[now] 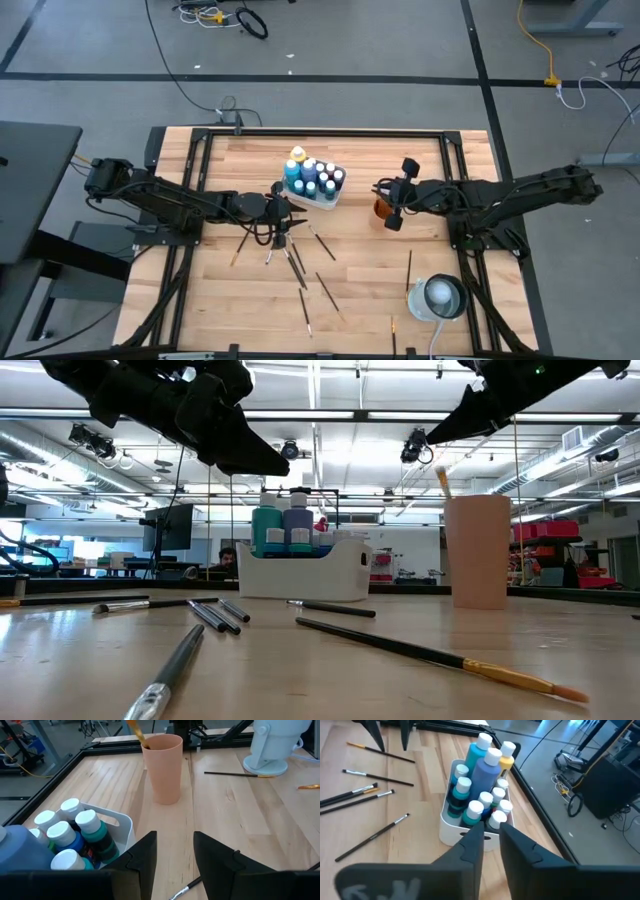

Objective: Pick & Place Paint Supplies
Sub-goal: Put the gold paintbrush into the cup

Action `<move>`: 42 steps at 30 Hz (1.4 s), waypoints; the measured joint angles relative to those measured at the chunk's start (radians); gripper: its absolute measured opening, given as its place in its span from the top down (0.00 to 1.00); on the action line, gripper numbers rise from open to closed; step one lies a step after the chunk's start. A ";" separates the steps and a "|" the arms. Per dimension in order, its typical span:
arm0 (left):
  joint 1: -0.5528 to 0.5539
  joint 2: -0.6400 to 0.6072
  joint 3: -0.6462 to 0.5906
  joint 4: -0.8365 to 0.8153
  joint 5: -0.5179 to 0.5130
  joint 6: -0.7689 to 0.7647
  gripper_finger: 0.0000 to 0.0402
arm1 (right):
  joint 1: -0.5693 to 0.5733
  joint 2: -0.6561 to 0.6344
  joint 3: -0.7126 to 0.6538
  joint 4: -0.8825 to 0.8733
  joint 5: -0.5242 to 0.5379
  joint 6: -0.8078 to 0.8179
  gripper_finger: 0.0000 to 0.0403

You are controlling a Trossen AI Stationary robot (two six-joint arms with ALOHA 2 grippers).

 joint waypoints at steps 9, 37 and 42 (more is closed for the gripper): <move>0.000 0.000 0.000 0.001 0.000 0.000 0.66 | -0.001 0.000 0.000 0.057 -0.169 -0.003 0.74; 0.000 0.000 0.000 0.088 0.000 -0.034 0.66 | 0.185 0.618 0.425 -0.134 -0.936 -0.307 0.60; 0.000 0.000 0.000 0.084 0.001 -0.055 0.66 | 0.255 0.710 0.504 -0.301 -0.802 -0.516 0.58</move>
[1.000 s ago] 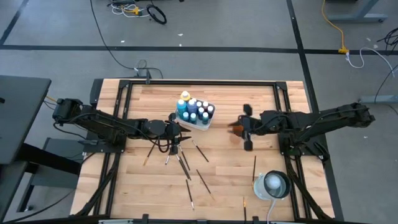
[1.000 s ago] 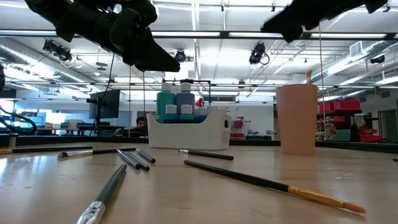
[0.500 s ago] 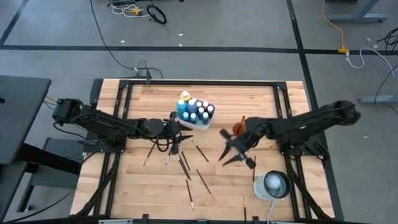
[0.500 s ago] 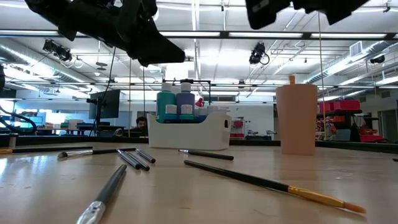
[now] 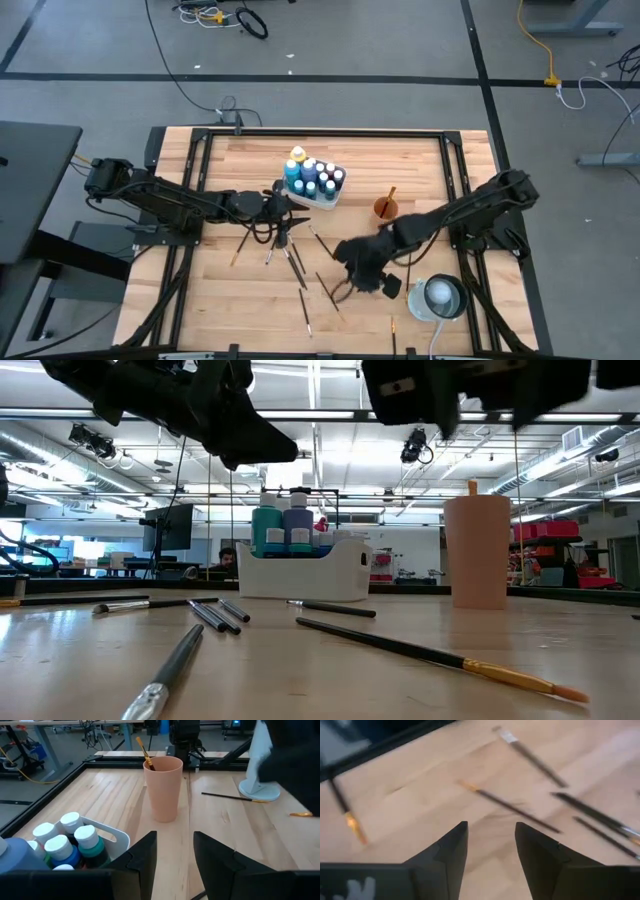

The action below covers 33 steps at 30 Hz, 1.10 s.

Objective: Pick & Place Paint Supplies
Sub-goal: Put the gold paintbrush into the cup

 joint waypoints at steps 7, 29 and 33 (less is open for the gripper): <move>0.000 0.000 0.000 -0.005 0.006 -0.026 0.66 | 0.083 0.074 0.059 -0.099 -0.074 0.102 0.60; -0.025 0.000 0.000 -0.053 0.006 -0.235 0.66 | 0.257 0.092 0.061 -0.237 0.078 0.000 0.60; -0.042 0.000 0.000 -0.053 0.005 -0.245 0.66 | 0.316 0.137 0.053 -0.206 0.076 -0.047 0.60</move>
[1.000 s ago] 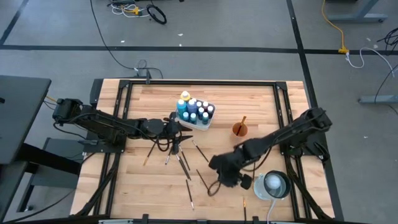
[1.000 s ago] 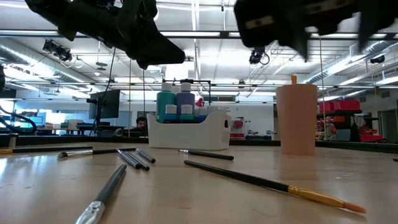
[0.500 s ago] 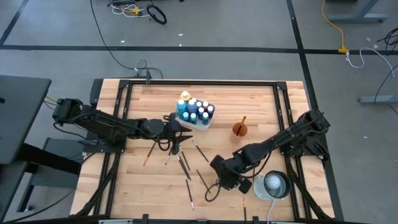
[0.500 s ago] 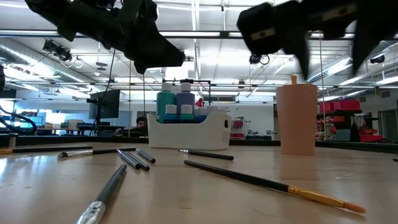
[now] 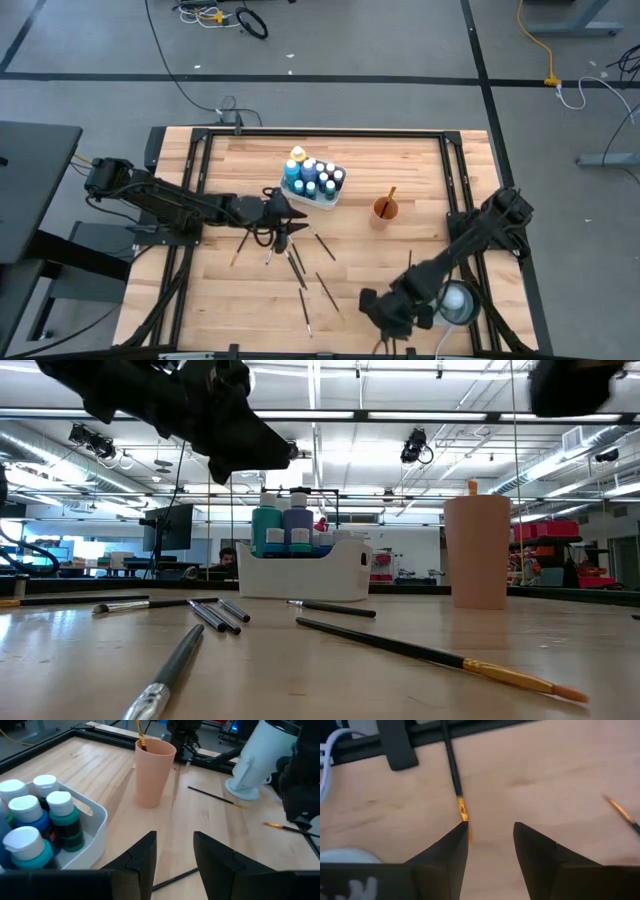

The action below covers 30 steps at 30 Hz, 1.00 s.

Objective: Pick & Place Paint Supplies
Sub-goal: Put the gold paintbrush into the cup

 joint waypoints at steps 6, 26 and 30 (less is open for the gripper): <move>-0.018 0.000 0.000 0.001 -0.002 -0.015 0.66 | 0.013 0.066 -0.005 0.013 0.015 -0.016 0.60; -0.018 0.000 0.000 0.008 -0.009 0.005 0.66 | 0.023 0.144 -0.003 0.011 -0.022 -0.122 0.60; -0.018 0.000 0.000 0.008 -0.010 0.006 0.66 | 0.023 0.153 -0.002 0.019 -0.018 -0.129 0.61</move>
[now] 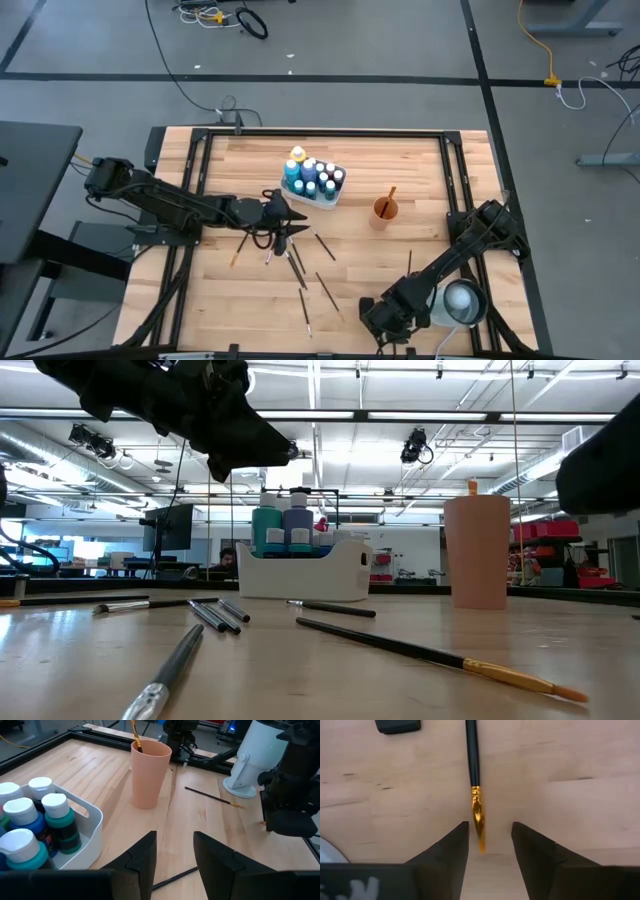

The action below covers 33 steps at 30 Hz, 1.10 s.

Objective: Pick & Place Paint Supplies
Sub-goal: Put the gold paintbrush into the cup

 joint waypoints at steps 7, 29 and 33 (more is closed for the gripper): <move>0.000 0.000 0.000 0.000 0.000 0.044 0.66 | -0.002 0.002 -0.001 0.023 0.012 -0.013 0.82; 0.001 0.000 0.000 0.001 0.001 0.047 0.66 | -0.054 -0.086 0.144 -0.291 0.556 0.015 1.00; 0.001 0.000 0.000 0.001 0.000 0.047 0.66 | -0.064 -0.096 0.227 -0.388 0.707 0.015 1.00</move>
